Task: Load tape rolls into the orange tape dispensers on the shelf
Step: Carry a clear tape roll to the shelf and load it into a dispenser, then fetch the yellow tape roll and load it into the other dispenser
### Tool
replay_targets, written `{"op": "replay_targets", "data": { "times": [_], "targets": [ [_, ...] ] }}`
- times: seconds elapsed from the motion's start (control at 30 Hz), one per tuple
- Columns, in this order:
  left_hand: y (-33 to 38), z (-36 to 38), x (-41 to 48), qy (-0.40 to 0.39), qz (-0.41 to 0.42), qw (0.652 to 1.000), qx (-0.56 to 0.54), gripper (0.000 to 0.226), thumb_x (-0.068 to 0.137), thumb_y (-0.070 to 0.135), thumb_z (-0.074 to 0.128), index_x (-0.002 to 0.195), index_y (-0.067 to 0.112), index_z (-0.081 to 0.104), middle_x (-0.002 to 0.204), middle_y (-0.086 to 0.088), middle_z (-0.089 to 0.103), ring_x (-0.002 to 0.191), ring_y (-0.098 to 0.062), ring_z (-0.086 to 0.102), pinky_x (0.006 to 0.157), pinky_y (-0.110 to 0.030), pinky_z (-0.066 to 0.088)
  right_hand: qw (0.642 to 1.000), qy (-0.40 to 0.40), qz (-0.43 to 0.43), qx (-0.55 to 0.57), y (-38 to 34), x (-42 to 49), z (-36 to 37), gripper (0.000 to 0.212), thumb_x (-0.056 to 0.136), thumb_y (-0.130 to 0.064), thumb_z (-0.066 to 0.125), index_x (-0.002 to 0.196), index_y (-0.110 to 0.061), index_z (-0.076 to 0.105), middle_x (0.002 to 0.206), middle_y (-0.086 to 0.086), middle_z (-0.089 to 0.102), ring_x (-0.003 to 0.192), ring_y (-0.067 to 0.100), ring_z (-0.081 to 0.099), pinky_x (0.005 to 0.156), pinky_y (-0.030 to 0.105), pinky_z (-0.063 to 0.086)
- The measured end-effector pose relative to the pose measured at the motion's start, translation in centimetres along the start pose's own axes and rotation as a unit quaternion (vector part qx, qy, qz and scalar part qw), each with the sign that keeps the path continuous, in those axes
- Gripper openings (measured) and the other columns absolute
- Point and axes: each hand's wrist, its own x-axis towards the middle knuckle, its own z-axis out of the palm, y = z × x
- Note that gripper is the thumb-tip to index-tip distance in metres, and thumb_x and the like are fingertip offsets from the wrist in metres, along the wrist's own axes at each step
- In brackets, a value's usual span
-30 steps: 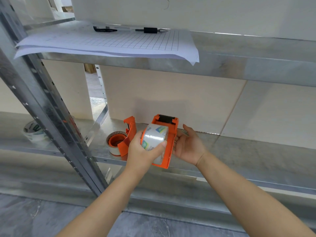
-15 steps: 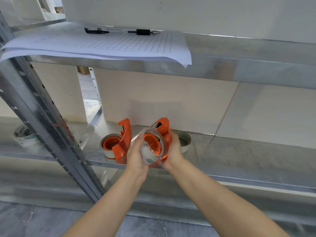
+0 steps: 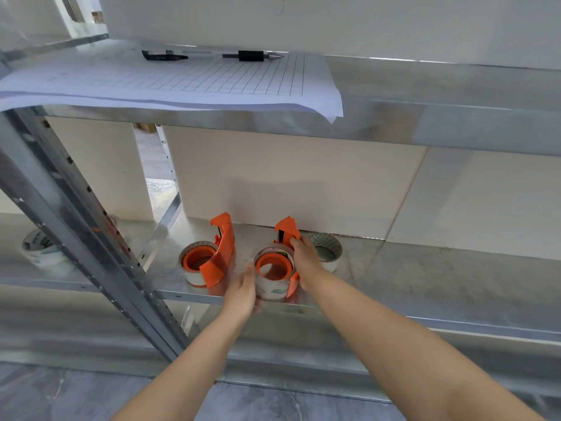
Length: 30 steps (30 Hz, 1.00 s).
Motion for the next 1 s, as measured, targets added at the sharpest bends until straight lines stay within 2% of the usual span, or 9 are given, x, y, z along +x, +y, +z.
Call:
{"op": "replay_targets", "data": {
  "times": [0.1,0.17,0.33,0.43,0.5,0.6,0.7,0.8,1.0],
  "targets": [
    [0.3,-0.3,1.1,0.019,0.03,0.996,0.083,0.068,0.094,0.057,0.017,0.098,0.008,0.064,0.079,-0.012,0.064,0.088,-0.032,0.064,0.082,-0.039,0.049,1.0,0.009,0.006,-0.011,0.1,0.6,0.6,0.028,0.094,-0.013,0.039,0.114,-0.006,0.058,0.117,0.019,0.065,0.109,0.033,0.061,0.1,0.044,0.047],
    [0.2,-0.4,1.6,0.03,0.047,0.992,0.113,0.071,0.096,0.053,0.018,0.083,0.002,0.066,0.077,-0.02,0.064,0.088,-0.037,0.063,0.084,-0.041,0.049,1.0,0.014,-0.005,-0.027,0.1,0.9,1.0,0.023,0.094,-0.013,0.039,0.104,-0.013,0.059,0.116,0.017,0.066,0.107,0.03,0.062,0.099,0.041,0.048],
    [-0.6,-0.5,2.5,0.036,0.05,0.985,0.159,0.064,0.099,0.045,0.021,0.072,0.003,0.062,0.079,-0.024,0.065,0.089,-0.039,0.062,0.073,-0.036,0.043,0.999,0.012,-0.026,-0.037,0.3,1.5,1.2,0.023,0.093,-0.01,0.039,0.097,-0.02,0.059,0.112,0.012,0.068,0.085,0.013,0.06,0.063,0.011,0.046],
    [-1.2,-0.5,2.4,0.026,0.056,0.984,0.169,0.059,0.099,0.045,0.021,0.062,0.014,0.054,0.066,-0.012,0.058,0.083,-0.035,0.061,0.07,-0.034,0.041,0.999,0.012,-0.008,-0.039,0.7,1.8,1.2,0.025,0.091,-0.01,0.039,0.092,-0.024,0.058,0.112,0.012,0.069,0.098,0.021,0.065,0.086,0.026,0.051],
    [-1.3,-0.4,2.5,0.027,0.056,0.984,0.17,0.064,0.098,0.047,0.02,0.071,0.005,0.06,0.075,-0.022,0.063,0.086,-0.038,0.062,0.069,-0.034,0.04,0.999,0.016,-0.001,-0.048,0.9,1.9,1.2,0.025,0.09,-0.013,0.04,0.09,-0.029,0.059,0.11,0.01,0.07,0.104,0.024,0.065,0.101,0.041,0.046],
    [-1.1,-0.3,3.0,0.022,0.053,0.981,0.185,0.062,0.098,0.049,0.018,0.07,0.011,0.059,0.083,-0.019,0.067,0.086,-0.034,0.062,0.073,-0.034,0.043,0.999,0.014,0.0,-0.047,1.0,2.1,1.1,0.024,0.089,-0.015,0.043,0.102,-0.024,0.061,0.113,0.012,0.069,0.108,0.027,0.062,0.103,0.046,0.044],
    [-0.8,0.0,3.2,0.015,0.043,0.978,0.202,0.059,0.098,0.046,0.018,0.061,0.017,0.053,0.075,-0.012,0.064,0.081,-0.03,0.062,0.074,-0.034,0.044,0.999,0.013,-0.001,-0.045,0.9,2.1,1.0,0.02,0.09,-0.016,0.043,0.095,-0.026,0.06,0.114,0.013,0.067,0.108,0.028,0.062,0.103,0.046,0.044],
    [-0.5,0.1,3.3,0.031,0.055,0.974,0.218,0.051,0.099,0.041,0.021,0.081,0.012,0.058,0.079,-0.009,0.062,0.083,-0.03,0.061,0.073,-0.033,0.044,0.998,0.008,0.011,-0.059,1.2,2.4,0.7,0.031,0.091,-0.021,0.044,0.119,-0.014,0.057,0.119,0.012,0.065,0.112,0.028,0.06,0.103,0.045,0.044],
    [0.3,-0.6,3.1,0.058,0.057,0.974,0.212,0.043,0.098,0.035,0.035,0.131,0.009,0.043,0.115,-0.015,0.065,0.105,-0.033,0.061,0.088,-0.04,0.05,0.994,-0.042,0.053,-0.088,0.8,2.9,-0.2,0.039,0.088,-0.03,0.05,0.12,-0.01,0.058,0.117,0.015,0.066,0.106,0.029,0.063,0.1,0.043,0.048]
  ]
}}
